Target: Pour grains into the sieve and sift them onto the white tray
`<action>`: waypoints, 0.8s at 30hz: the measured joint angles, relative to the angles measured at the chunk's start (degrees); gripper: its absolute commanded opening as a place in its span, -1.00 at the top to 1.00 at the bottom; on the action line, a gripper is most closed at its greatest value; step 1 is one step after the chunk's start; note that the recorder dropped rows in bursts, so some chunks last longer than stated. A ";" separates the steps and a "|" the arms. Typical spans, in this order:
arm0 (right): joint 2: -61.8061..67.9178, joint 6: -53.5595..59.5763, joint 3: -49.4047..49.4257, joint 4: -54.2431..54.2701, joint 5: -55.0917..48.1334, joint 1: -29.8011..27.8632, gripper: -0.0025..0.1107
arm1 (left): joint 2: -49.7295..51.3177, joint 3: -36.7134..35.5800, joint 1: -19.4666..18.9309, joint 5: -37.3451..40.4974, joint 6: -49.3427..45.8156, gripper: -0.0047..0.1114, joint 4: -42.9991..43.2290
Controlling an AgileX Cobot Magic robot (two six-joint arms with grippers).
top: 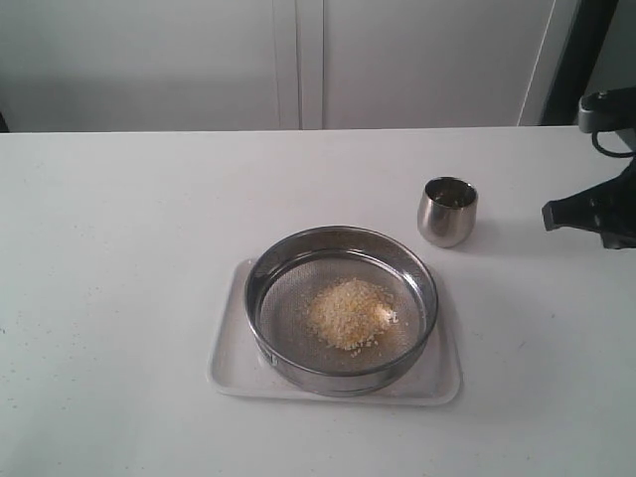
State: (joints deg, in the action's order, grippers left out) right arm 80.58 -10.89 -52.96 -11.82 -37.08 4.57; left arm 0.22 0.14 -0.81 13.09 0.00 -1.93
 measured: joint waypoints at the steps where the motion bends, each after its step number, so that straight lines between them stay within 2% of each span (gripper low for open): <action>1: -1.06 0.00 1.25 1.91 1.50 0.00 0.96 | 0.00 0.00 0.00 0.00 0.00 0.92 0.00; 6: -4.78 0.00 6.37 6.51 7.55 0.00 0.96 | 0.00 0.00 0.00 0.00 0.00 0.92 0.00; 19: -13.99 0.00 17.87 8.25 25.68 0.00 0.96 | 0.00 0.00 0.00 0.00 0.00 0.92 0.00; 24: -16.63 0.00 19.32 10.95 28.47 0.00 0.96 | 0.00 0.00 0.00 0.00 0.00 0.92 0.00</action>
State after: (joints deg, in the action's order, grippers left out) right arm 63.95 -10.89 -33.64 -0.87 -8.61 4.57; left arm 0.22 0.14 -0.81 13.09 0.00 -1.93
